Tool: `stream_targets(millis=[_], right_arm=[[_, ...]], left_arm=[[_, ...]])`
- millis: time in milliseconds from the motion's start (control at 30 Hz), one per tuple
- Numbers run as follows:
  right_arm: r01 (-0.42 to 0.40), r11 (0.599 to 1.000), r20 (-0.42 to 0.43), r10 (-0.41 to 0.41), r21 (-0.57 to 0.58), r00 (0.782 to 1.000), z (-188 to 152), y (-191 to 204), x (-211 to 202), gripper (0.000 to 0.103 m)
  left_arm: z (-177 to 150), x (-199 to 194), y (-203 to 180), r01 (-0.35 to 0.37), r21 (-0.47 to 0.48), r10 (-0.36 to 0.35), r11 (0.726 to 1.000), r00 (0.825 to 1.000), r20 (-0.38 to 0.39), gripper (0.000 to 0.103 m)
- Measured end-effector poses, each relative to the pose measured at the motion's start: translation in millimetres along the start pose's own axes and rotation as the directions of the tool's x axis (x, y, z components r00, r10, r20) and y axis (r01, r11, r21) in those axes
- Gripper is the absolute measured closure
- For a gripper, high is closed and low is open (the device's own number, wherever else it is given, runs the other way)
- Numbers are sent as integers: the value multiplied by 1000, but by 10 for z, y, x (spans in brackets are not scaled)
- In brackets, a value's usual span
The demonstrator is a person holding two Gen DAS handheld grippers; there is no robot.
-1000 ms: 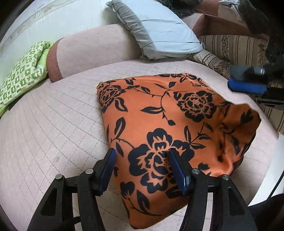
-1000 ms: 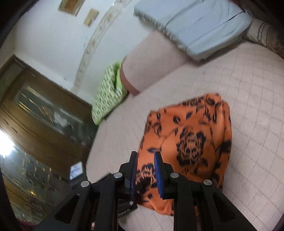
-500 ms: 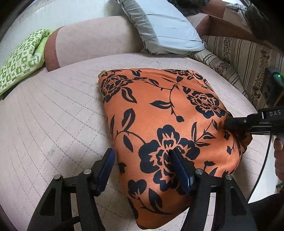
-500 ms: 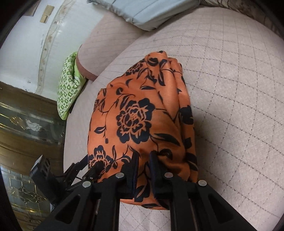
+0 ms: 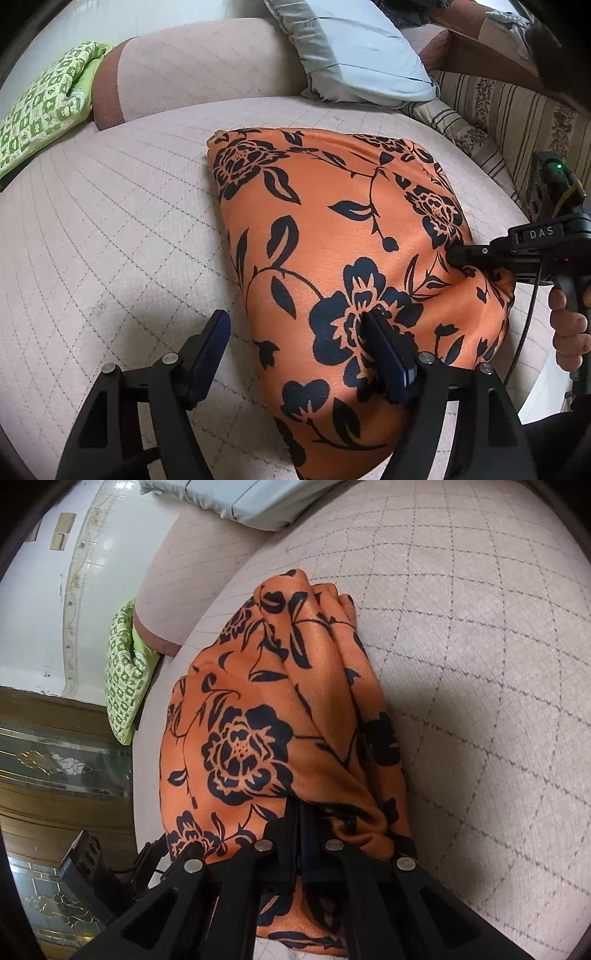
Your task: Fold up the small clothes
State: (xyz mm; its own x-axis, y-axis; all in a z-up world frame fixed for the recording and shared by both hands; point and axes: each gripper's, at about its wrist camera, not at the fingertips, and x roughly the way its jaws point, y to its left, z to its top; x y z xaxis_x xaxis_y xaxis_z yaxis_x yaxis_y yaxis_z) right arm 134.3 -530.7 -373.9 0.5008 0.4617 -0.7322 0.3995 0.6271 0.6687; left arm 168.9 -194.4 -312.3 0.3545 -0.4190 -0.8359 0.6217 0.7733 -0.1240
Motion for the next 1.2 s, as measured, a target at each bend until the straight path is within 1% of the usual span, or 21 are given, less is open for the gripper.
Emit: stream_targets(millis=[167, 233, 333, 367, 400, 433, 467, 500, 533, 567, 600, 667, 733, 800, 867, 900, 933, 1000, 1067, 1133, 1200], right_arm=[[12, 1000, 15, -12, 23, 1000, 55, 37, 61, 103], [32, 999, 21, -32, 12, 999, 56, 88, 51, 103], [47, 999, 3, -47, 3, 999, 39, 180, -26, 102], [45, 999, -8, -45, -4, 999, 25, 239, -86, 97], [44, 999, -10, -45, -15, 999, 0, 297, -136, 97], [48, 998, 3, -48, -50, 999, -12, 394, -222, 97], [43, 996, 20, -42, -79, 999, -16, 469, -285, 96], [18, 993, 45, -13, -114, 999, -3, 579, -369, 96], [-6, 993, 62, 13, -122, 998, 21, 629, -408, 96], [-27, 992, 84, 38, -124, 996, 54, 670, -434, 96], [-37, 992, 107, 50, -122, 993, 102, 705, -432, 96], [-13, 994, 121, 26, -104, 992, 216, 732, -322, 96], [-12, 998, 109, 19, -63, 994, 324, 709, -171, 96], [10, 999, 118, -6, -33, 993, 440, 687, -38, 96], [34, 999, 150, -30, -26, 988, 557, 687, 83, 96], [34, 999, 163, -30, -16, 986, 600, 662, 120, 96], [34, 999, 173, -36, 14, 984, 652, 601, 190, 96], [53, 996, 148, -63, 73, 987, 719, 503, 352, 97], [49, 994, 134, -62, 96, 989, 769, 417, 449, 97], [36, 992, 129, -51, 120, 990, 805, 410, 457, 97], [27, 993, 121, -41, 116, 992, 798, 453, 406, 97]], left_arm=[[11, 31, 9, -10, -22, 10, 1000, 1000, -7, 20], [11, 40, 36, -10, -37, 9, 999, 1000, -13, 16], [30, 17, 91, 25, -67, -26, 997, 999, -25, 16], [41, -3, 102, 31, -70, -33, 997, 999, -25, 16], [62, -39, 118, 34, -72, -35, 997, 999, -20, 16], [96, -96, 139, 33, -74, -34, 997, 999, -6, 16], [145, -166, 169, 39, -82, -38, 996, 999, 18, 16], [205, -232, 206, 54, -93, -50, 994, 998, 46, 16], [255, -264, 231, 61, -103, -55, 993, 997, 63, 16], [319, -282, 259, 59, -111, -51, 992, 996, 75, 16], [401, -269, 289, 42, -114, -34, 993, 996, 79, 16], [525, -191, 322, 3, -114, 4, 993, 998, 67, 16], [689, -48, 357, -33, -118, 38, 993, 998, 46, 16], [814, 72, 389, -52, -126, 57, 991, 998, 37, 16], [925, 198, 413, -68, -125, 73, 990, 997, 35, 16], [961, 258, 430, -85, -122, 89, 989, 996, 29, 16], [984, 331, 456, -100, -122, 103, 987, 995, 15, 16], [973, 490, 520, -113, -140, 108, 984, 993, -39, 16], [947, 627, 577, -116, -154, 104, 981, 991, -82, 16], [920, 662, 626, -101, -169, 86, 980, 992, -94, 15], [929, 566, 637, -98, -177, 83, 979, 993, -88, 15]])
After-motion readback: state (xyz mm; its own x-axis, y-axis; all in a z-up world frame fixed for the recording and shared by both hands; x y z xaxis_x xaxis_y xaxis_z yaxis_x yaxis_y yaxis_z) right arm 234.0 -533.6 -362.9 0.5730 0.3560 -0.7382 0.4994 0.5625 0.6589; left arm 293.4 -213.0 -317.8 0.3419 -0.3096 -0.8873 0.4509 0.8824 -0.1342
